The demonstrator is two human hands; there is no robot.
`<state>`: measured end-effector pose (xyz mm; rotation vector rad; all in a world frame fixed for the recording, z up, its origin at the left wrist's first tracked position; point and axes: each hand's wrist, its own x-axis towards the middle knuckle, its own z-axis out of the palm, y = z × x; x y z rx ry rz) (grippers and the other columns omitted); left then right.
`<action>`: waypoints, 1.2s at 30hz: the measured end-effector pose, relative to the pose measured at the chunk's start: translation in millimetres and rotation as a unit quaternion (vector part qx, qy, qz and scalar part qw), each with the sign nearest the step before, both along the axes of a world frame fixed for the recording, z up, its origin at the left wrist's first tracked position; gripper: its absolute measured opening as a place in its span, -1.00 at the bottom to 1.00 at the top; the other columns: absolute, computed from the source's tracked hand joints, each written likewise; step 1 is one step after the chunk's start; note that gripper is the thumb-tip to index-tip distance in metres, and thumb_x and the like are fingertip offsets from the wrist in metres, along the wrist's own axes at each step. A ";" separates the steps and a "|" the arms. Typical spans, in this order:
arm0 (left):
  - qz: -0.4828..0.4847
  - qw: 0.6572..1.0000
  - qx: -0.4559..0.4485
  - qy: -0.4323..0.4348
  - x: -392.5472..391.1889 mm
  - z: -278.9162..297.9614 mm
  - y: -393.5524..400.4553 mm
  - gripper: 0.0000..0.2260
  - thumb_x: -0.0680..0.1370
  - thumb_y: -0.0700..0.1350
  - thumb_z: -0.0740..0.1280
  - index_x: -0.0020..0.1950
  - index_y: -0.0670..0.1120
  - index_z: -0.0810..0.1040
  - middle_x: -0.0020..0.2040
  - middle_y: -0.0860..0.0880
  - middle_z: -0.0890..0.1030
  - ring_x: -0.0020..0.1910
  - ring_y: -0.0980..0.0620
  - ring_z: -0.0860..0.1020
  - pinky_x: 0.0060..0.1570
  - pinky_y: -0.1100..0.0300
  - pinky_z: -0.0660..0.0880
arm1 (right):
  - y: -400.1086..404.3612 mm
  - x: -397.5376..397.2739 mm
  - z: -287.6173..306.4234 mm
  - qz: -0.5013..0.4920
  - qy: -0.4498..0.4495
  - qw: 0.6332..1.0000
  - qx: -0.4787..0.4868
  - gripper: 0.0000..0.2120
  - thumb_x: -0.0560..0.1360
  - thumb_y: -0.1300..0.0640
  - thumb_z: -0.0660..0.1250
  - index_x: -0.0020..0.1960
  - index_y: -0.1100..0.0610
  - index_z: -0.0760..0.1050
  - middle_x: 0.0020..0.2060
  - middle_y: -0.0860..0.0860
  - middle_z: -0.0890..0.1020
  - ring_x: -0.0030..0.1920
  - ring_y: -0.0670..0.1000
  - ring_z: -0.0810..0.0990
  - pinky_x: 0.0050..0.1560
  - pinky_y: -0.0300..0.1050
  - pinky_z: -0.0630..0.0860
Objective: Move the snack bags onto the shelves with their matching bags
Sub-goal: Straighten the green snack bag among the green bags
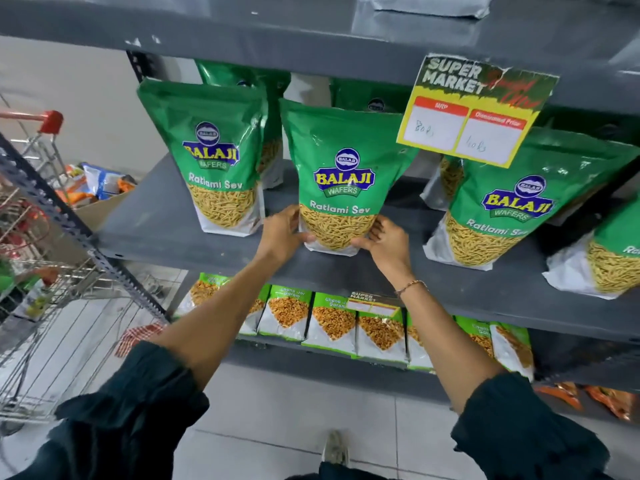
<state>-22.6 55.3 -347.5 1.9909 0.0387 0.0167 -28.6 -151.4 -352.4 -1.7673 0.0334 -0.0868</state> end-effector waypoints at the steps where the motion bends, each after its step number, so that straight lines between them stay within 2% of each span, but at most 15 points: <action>1: -0.005 1.000 0.003 -0.005 8.0 -5.6 -4.5 -0.41 0.24 -0.33 0.54 0.24 -0.19 0.48 0.19 -0.18 0.61 0.17 -0.05 0.57 0.24 -0.10 0.49 | -5.9 2.4 1.2 -0.007 -0.002 1.000 -0.003 -0.49 0.24 0.42 0.49 0.16 0.30 0.45 0.01 0.05 0.58 -0.02 -0.06 0.57 -0.08 -0.43 0.53; 3: -0.006 1.000 0.013 -0.014 18.2 -9.8 -14.1 -0.42 0.22 -0.30 0.55 0.22 -0.20 0.50 0.16 -0.19 0.63 0.15 -0.07 0.59 0.20 -0.10 0.51 | -15.0 6.0 1.8 -0.015 -0.011 1.000 -0.016 -0.48 0.25 0.42 0.48 0.17 0.32 0.45 0.02 0.05 0.57 0.01 -0.03 0.56 -0.14 -0.51 0.49; 9: 0.002 0.999 0.035 -0.017 28.1 -14.2 -29.3 -0.49 0.22 -0.27 0.56 0.14 -0.22 0.54 0.11 -0.21 0.66 0.11 -0.10 0.62 0.16 -0.09 0.54 | -25.5 12.6 -5.2 -0.018 -0.012 0.999 -0.035 -0.50 0.27 0.39 0.48 0.18 0.30 0.45 0.08 0.14 0.60 0.02 -0.02 0.57 -0.10 -0.51 0.49; 16: -0.022 1.000 0.008 -0.005 25.1 -14.5 -28.7 -0.40 0.28 -0.25 0.55 0.29 -0.20 0.45 0.22 -0.20 0.60 0.20 -0.09 0.57 0.28 -0.07 0.47 | -27.2 13.3 -5.1 -0.011 -0.009 0.999 -0.044 -0.51 0.29 0.37 0.47 0.19 0.27 0.44 0.14 0.16 0.60 0.05 -0.03 0.56 -0.08 -0.51 0.48; 19: -0.031 0.999 0.007 0.001 23.3 -13.1 -28.7 -0.42 0.30 -0.26 0.53 0.28 -0.19 0.46 0.22 -0.18 0.60 0.20 -0.08 0.57 0.29 -0.03 0.46 | -26.9 11.1 -5.7 -0.008 -0.012 0.999 -0.053 -0.51 0.31 0.36 0.46 0.20 0.26 0.44 0.15 0.15 0.59 0.08 -0.03 0.55 -0.07 -0.55 0.45; 21: -0.030 1.000 0.005 0.007 21.6 -10.7 -30.2 -0.47 0.32 -0.28 0.51 0.26 -0.20 0.47 0.21 -0.18 0.60 0.18 -0.09 0.57 0.25 0.10 0.45 | -26.6 10.3 -5.6 -0.009 -0.011 0.998 -0.068 -0.52 0.32 0.33 0.46 0.20 0.25 0.44 0.15 0.13 0.59 0.11 -0.02 0.55 0.01 -0.46 0.46; 24: -0.028 0.999 0.017 0.009 20.3 -7.9 -32.1 -0.49 0.33 -0.28 0.50 0.25 -0.19 0.48 0.19 -0.18 0.62 0.16 -0.09 0.58 0.21 0.15 0.45 | -27.0 10.7 -5.4 -0.005 -0.005 0.998 -0.070 -0.52 0.31 0.34 0.46 0.20 0.25 0.44 0.17 0.17 0.59 0.15 0.05 0.57 0.18 -0.17 0.47; 30: -0.032 0.998 0.056 0.010 20.0 -6.8 -31.6 -0.50 0.35 -0.23 0.49 0.26 -0.16 0.46 0.20 -0.18 0.61 0.19 -0.15 0.57 0.27 -0.08 0.46 | -27.9 7.6 -2.2 0.009 0.004 0.997 -0.079 -0.48 0.33 0.33 0.45 0.26 0.22 0.39 0.21 0.16 0.56 0.20 0.04 0.55 0.25 -0.13 0.44; 33: -0.039 0.995 0.091 0.013 19.4 -4.9 -34.6 -0.52 0.41 -0.20 0.44 0.30 -0.15 0.41 0.24 -0.18 0.58 0.24 -0.19 0.53 0.27 -0.03 0.45 | -29.3 2.2 1.0 0.028 0.008 0.995 -0.095 -0.43 0.36 0.26 0.45 0.31 0.21 0.34 0.26 0.16 0.52 0.24 0.05 0.51 0.31 -0.05 0.41; 36: -0.037 0.992 0.120 0.026 5.2 10.5 -39.7 -0.57 0.51 -0.16 0.34 0.35 -0.18 0.34 0.27 -0.23 0.54 0.26 -0.25 0.48 0.19 0.02 0.41 | -29.3 -6.3 9.8 0.023 0.001 0.989 -0.146 -0.46 0.41 0.16 0.41 0.33 0.19 0.32 0.26 0.13 0.52 0.25 0.06 0.50 0.30 -0.03 0.42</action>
